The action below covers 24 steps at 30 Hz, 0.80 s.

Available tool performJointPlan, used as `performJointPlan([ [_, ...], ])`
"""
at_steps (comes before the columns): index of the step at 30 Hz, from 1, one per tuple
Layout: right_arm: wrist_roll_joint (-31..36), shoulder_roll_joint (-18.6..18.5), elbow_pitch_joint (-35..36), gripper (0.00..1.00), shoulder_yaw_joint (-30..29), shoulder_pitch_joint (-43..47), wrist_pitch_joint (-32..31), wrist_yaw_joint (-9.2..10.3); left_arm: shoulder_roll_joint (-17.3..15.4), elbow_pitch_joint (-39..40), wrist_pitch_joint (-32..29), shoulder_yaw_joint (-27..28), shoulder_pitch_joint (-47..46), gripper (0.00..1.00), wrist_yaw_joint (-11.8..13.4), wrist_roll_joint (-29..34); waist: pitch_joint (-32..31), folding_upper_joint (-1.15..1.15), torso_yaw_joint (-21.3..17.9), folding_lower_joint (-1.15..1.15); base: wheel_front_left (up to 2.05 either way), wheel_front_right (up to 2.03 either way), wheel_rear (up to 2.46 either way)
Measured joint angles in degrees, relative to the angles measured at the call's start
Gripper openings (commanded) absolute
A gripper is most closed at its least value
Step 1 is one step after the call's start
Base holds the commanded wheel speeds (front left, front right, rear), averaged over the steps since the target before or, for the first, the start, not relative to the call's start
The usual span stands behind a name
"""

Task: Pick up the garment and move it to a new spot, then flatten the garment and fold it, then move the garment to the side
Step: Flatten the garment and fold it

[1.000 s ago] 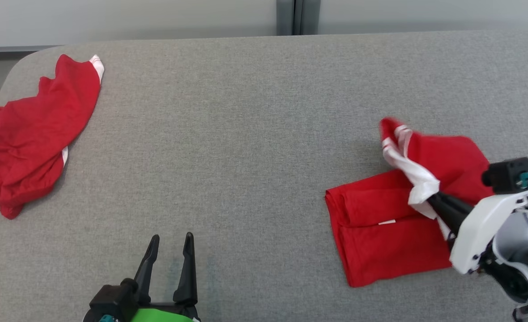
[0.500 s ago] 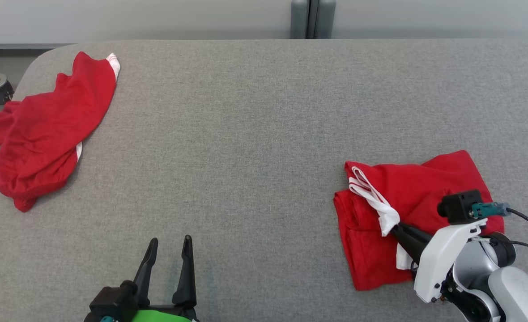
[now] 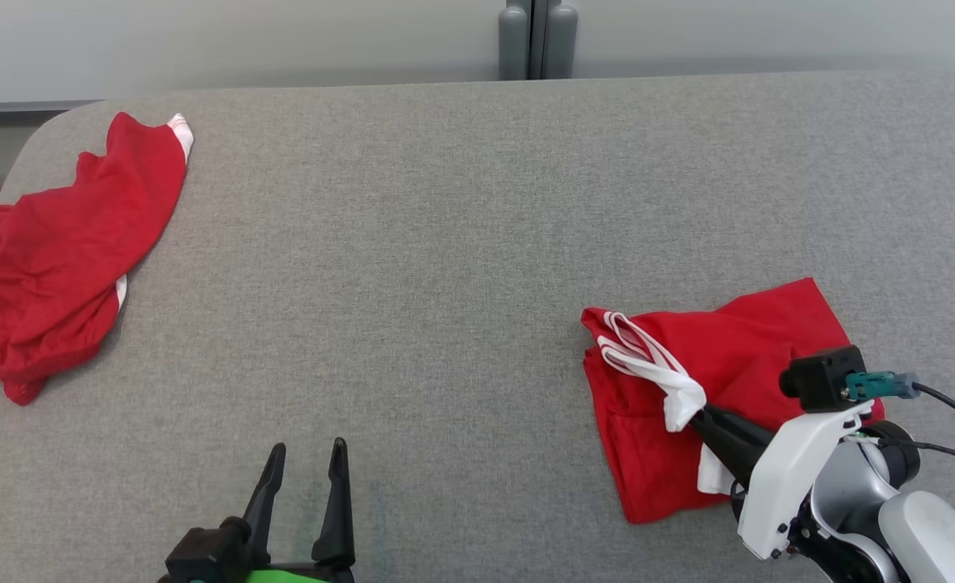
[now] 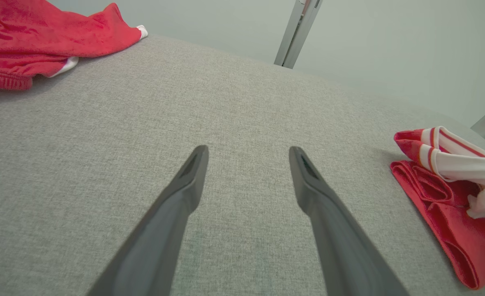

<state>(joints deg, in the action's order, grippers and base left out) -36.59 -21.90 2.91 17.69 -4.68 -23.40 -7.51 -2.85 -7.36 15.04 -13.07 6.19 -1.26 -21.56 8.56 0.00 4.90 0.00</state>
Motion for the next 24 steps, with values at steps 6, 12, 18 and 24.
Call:
performJointPlan([
  [6, 1.3, 1.7, -1.4, 0.10, 0.6, 0.0, -0.8, 0.00, 0.0, -1.0, 0.0, -0.3, 0.0, 1.00, 0.0, 0.0, -0.2, 0.00, -0.3, 0.00, 0.00, 0.00, 0.00],
  [12, 2.1, 5.3, -2.1, 1.00, 1.1, -0.5, 2.2, 0.01, 0.0, -2.1, 0.0, -0.2, 0.0, 1.00, -0.2, 0.0, -1.1, 0.00, -0.5, 0.00, 0.00, 0.00, 0.00],
  [18, 2.2, 6.4, -0.7, 1.00, 0.2, -0.5, 6.4, 0.01, 0.0, -2.6, 0.0, 0.5, 0.8, 1.00, -0.3, 0.0, -2.9, 0.00, -0.9, 0.00, 0.00, 0.00, 0.00],
  [24, 4.3, 5.3, 2.4, 1.00, -5.7, 1.6, 13.1, 0.01, 0.0, -2.3, 0.0, 1.2, 1.9, 1.00, -0.3, 0.0, -5.1, 0.00, -1.5, 0.00, 0.00, 0.00, 0.00],
])
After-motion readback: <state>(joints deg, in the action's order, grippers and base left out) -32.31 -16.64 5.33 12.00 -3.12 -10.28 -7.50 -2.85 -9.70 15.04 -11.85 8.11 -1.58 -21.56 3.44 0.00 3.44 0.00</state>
